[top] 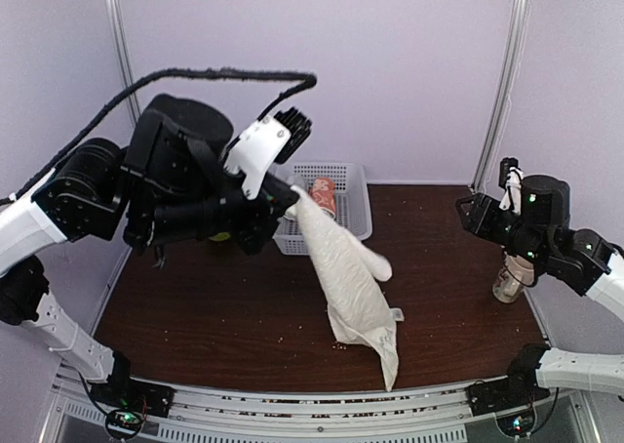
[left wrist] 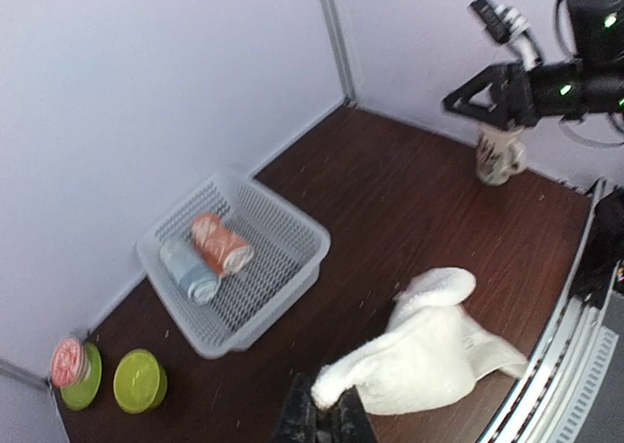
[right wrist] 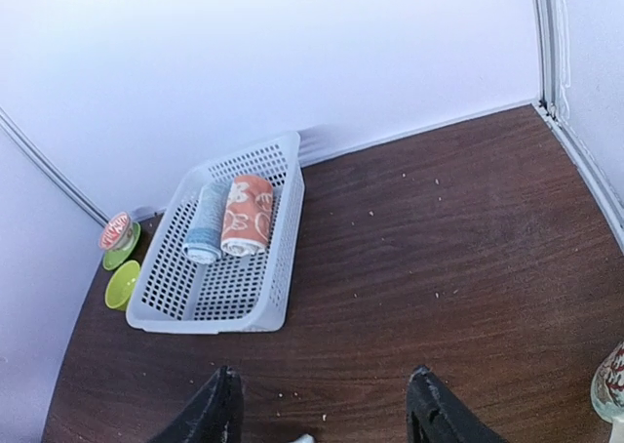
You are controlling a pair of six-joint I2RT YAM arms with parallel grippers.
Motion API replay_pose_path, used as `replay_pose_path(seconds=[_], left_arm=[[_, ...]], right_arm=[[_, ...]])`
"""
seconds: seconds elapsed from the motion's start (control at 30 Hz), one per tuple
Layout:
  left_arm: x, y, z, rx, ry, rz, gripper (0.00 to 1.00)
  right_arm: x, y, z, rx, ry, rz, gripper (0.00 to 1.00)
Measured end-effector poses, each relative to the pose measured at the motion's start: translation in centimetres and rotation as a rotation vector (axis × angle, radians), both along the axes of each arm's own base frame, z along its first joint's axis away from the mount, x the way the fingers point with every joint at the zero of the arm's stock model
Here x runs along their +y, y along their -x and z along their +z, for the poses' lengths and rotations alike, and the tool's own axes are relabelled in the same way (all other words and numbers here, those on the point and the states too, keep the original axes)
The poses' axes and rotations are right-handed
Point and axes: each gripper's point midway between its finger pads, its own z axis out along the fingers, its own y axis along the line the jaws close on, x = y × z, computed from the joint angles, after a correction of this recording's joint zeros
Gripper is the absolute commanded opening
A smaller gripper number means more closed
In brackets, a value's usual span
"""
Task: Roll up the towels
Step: Adjust the towel at the center of the board.
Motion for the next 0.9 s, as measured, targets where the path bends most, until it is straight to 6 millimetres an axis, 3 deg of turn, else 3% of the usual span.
replay_pose_path(seconds=[0.17, 0.23, 0.37, 0.47, 0.63, 0.9], left_arm=[[9.4, -2.6, -9.8, 0.128, -0.068, 0.213, 0.0], [11.9, -2.6, -12.7, 0.17, -0.071, 0.267, 0.0], [14.0, -2.1, -18.5, 0.249, -0.108, 0.341, 0.0], [14.7, -1.9, -21.8, 0.299, -0.151, 0.389, 0.0], [16.0, -1.4, -24.5, 0.353, -0.168, 0.44, 0.0], [16.4, -1.2, -24.9, 0.377, -0.141, 0.466, 0.0]], right_arm=[[1.3, -0.2, -5.3, 0.117, 0.057, 0.058, 0.56], [2.3, -0.3, -8.0, 0.181, 0.075, 0.098, 0.55], [4.6, 0.4, -14.4, 0.341, 0.106, 0.194, 0.54], [6.8, 1.7, -18.0, 0.436, 0.145, 0.276, 0.54], [10.9, 4.2, -22.3, 0.554, 0.209, 0.415, 0.54], [14.8, 5.2, -25.2, 0.656, 0.239, 0.481, 0.54]])
